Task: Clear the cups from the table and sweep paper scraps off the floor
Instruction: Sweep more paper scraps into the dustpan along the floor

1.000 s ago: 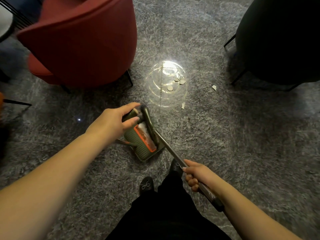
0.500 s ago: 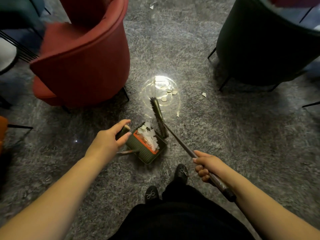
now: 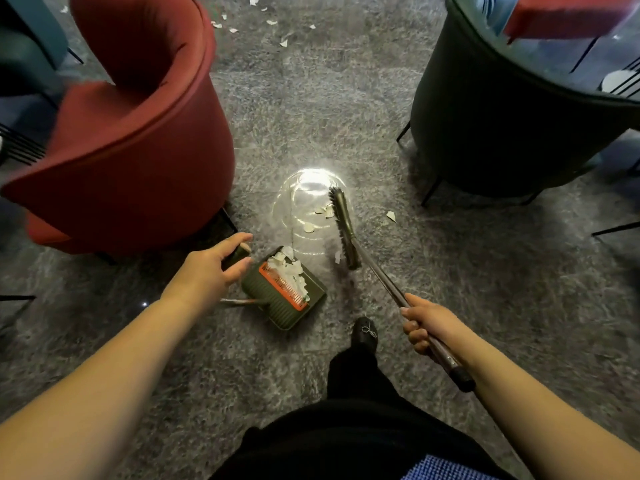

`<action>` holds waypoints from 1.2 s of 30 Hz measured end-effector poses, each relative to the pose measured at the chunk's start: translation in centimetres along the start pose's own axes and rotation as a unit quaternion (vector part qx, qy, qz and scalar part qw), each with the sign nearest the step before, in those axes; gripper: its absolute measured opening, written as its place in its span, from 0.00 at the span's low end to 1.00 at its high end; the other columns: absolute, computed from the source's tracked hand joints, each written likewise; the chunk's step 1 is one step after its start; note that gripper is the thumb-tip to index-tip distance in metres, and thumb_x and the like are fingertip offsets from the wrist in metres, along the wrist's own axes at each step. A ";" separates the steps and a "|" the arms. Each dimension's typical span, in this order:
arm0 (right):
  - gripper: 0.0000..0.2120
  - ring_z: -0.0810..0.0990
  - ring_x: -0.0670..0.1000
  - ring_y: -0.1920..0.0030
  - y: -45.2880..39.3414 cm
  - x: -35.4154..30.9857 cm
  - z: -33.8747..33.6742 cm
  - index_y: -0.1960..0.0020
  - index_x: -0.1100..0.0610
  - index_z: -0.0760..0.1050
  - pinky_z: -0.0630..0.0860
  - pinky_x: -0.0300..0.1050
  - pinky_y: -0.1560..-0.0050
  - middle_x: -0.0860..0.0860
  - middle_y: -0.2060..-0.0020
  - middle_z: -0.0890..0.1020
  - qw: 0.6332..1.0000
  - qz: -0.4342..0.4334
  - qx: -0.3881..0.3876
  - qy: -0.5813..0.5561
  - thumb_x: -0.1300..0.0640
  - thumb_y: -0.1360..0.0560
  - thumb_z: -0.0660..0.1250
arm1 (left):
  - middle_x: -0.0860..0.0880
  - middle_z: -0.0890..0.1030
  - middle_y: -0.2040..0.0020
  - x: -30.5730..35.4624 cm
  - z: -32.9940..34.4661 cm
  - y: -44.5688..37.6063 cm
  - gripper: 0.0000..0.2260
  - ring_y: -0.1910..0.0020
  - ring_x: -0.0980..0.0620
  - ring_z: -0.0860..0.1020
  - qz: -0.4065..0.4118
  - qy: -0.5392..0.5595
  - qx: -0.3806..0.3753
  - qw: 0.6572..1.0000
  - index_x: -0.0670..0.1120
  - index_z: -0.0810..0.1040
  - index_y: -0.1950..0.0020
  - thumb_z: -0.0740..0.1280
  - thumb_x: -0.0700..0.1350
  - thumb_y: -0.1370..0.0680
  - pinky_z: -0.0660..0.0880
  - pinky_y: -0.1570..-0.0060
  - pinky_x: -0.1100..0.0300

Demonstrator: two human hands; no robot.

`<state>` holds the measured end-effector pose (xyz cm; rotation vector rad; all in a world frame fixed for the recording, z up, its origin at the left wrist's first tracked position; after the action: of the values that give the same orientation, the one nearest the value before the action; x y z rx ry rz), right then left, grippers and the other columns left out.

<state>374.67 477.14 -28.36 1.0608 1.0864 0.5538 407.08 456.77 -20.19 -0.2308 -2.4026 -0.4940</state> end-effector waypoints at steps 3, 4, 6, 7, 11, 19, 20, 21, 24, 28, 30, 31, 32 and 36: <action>0.25 0.61 0.44 0.84 -2.0 -3.7 -3.3 0.24 0.48 0.56 0.60 0.32 0.84 0.52 0.75 0.64 1.000 0.008 0.019 -0.001 0.64 0.18 0.54 | 0.63 0.77 0.54 2.8 1.0 -4.1 0.19 0.61 0.66 0.75 -0.006 0.002 -0.009 1.000 0.69 0.71 0.34 0.69 0.54 0.22 0.69 0.62 0.68; 0.25 0.62 0.44 0.84 -2.6 -4.9 -4.2 0.24 0.48 0.56 0.60 0.33 0.83 0.52 0.75 0.64 1.000 0.009 0.025 0.001 0.64 0.18 0.54 | 0.63 0.77 0.54 3.6 1.3 -5.3 0.18 0.61 0.66 0.75 -0.010 0.001 -0.013 1.000 0.68 0.72 0.34 0.69 0.54 0.22 0.69 0.61 0.69; 0.25 0.62 0.44 0.84 -3.8 -7.2 -6.1 0.24 0.48 0.56 0.60 0.33 0.83 0.51 0.76 0.64 0.999 0.011 0.032 0.005 0.63 0.18 0.53 | 0.62 0.78 0.55 5.4 1.8 -7.5 0.18 0.62 0.66 0.76 -0.013 -0.006 -0.019 1.000 0.69 0.73 0.35 0.69 0.53 0.22 0.68 0.63 0.72; 0.25 0.62 0.44 0.83 -4.4 -8.3 -7.0 0.24 0.49 0.55 0.60 0.33 0.83 0.51 0.76 0.65 0.999 0.012 0.036 0.007 0.64 0.18 0.53 | 0.61 0.79 0.55 6.2 1.9 -8.5 0.18 0.64 0.65 0.76 -0.016 -0.013 -0.021 1.000 0.69 0.73 0.35 0.69 0.53 0.22 0.68 0.65 0.72; 0.27 0.63 0.44 0.84 -7.2 -12.7 -10.3 0.23 0.49 0.52 0.61 0.33 0.83 0.51 0.77 0.65 0.998 0.025 0.054 0.005 0.64 0.18 0.53 | 0.57 0.80 0.54 8.5 2.4 -12.1 0.17 0.62 0.61 0.78 -0.024 -0.011 -0.022 0.999 0.70 0.73 0.38 0.69 0.52 0.22 0.71 0.64 0.68; 0.27 0.63 0.44 0.85 -12.7 -19.2 -13.9 0.23 0.47 0.52 0.61 0.33 0.83 0.51 0.74 0.65 0.994 0.046 0.097 -0.001 0.64 0.18 0.53 | 0.55 0.82 0.49 10.9 2.3 -16.3 0.22 0.63 0.59 0.80 -0.031 -0.016 -0.009 0.999 0.82 0.67 0.49 0.71 0.52 0.24 0.72 0.64 0.66; 0.27 0.63 0.44 0.85 -13.3 -19.8 -14.2 0.23 0.47 0.52 0.61 0.32 0.83 0.51 0.74 0.65 0.994 0.045 0.101 -0.004 0.64 0.18 0.53 | 0.56 0.82 0.49 11.1 2.1 -16.3 0.22 0.64 0.62 0.79 -0.032 -0.015 -0.007 0.999 0.81 0.68 0.49 0.71 0.52 0.24 0.71 0.63 0.67; 0.27 0.63 0.44 0.85 -14.0 -20.6 -14.1 0.23 0.47 0.52 0.61 0.32 0.83 0.51 0.73 0.64 0.994 0.048 0.101 -0.007 0.63 0.18 0.53 | 0.57 0.82 0.50 11.2 2.0 -16.7 0.22 0.66 0.65 0.78 -0.033 -0.014 -0.007 0.999 0.80 0.69 0.49 0.71 0.51 0.24 0.70 0.64 0.69; 0.25 0.63 0.43 0.86 -16.4 -22.4 -13.9 0.24 0.46 0.54 0.62 0.31 0.83 0.50 0.73 0.64 0.993 0.055 0.103 -0.019 0.64 0.18 0.52 | 0.63 0.81 0.57 11.0 1.4 -17.6 0.22 0.72 0.70 0.75 -0.035 -0.018 -0.011 0.999 0.80 0.70 0.50 0.71 0.50 0.24 0.67 0.70 0.75; 0.11 0.62 0.43 0.86 -19.5 -23.2 -13.1 0.39 0.51 0.63 0.60 0.29 0.83 0.49 0.74 0.64 0.991 0.092 0.096 -0.025 0.63 0.18 0.51 | 0.71 0.79 0.61 10.6 0.5 -19.0 0.23 0.69 0.71 0.75 -0.034 -0.037 -0.031 0.998 0.82 0.69 0.48 0.71 0.52 0.24 0.68 0.68 0.72; 0.06 0.61 0.43 0.86 -20.3 -22.8 -12.0 0.52 0.56 0.65 0.59 0.29 0.84 0.49 0.79 0.65 0.990 0.118 0.071 -0.020 0.62 0.18 0.51 | 0.70 0.79 0.56 10.2 -0.1 -19.5 0.24 0.64 0.74 0.75 -0.026 -0.030 -0.025 0.999 0.82 0.69 0.48 0.71 0.51 0.25 0.69 0.64 0.76; 0.08 0.61 0.43 0.86 -20.7 -22.5 -11.3 0.55 0.56 0.64 0.59 0.29 0.84 0.49 0.81 0.65 0.989 0.131 0.065 -0.016 0.62 0.18 0.51 | 0.69 0.79 0.54 9.9 -0.4 -19.7 0.24 0.62 0.75 0.75 -0.024 -0.030 -0.023 0.999 0.83 0.69 0.49 0.71 0.50 0.25 0.69 0.62 0.77; 0.09 0.61 0.43 0.86 -20.9 -22.2 -10.6 0.57 0.56 0.64 0.59 0.29 0.84 0.49 0.82 0.65 0.988 0.137 0.063 -0.008 0.62 0.18 0.50 | 0.68 0.79 0.52 9.6 -0.6 -19.9 0.24 0.62 0.75 0.75 -0.022 -0.033 -0.023 0.999 0.83 0.68 0.48 0.71 0.50 0.25 0.69 0.62 0.77; 0.11 0.60 0.44 0.85 -21.1 -19.8 -7.4 0.55 0.55 0.65 0.60 0.31 0.83 0.49 0.83 0.64 0.986 0.146 0.054 0.056 0.60 0.17 0.47 | 0.66 0.79 0.50 8.9 -1.5 -20.7 0.26 0.59 0.76 0.74 -0.009 -0.043 -0.025 0.999 0.83 0.68 0.48 0.72 0.49 0.25 0.67 0.59 0.79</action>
<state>357.46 455.29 -39.17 1.3090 1.0747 0.8042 395.22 437.62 -19.41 -0.2570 -2.4806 -0.5648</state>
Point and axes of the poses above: each hand's wrist, its own y-axis away from the middle knuckle, its own z-axis out of the palm, x = y × z, the point moved 9 cm from there along -y, towards the middle knuckle
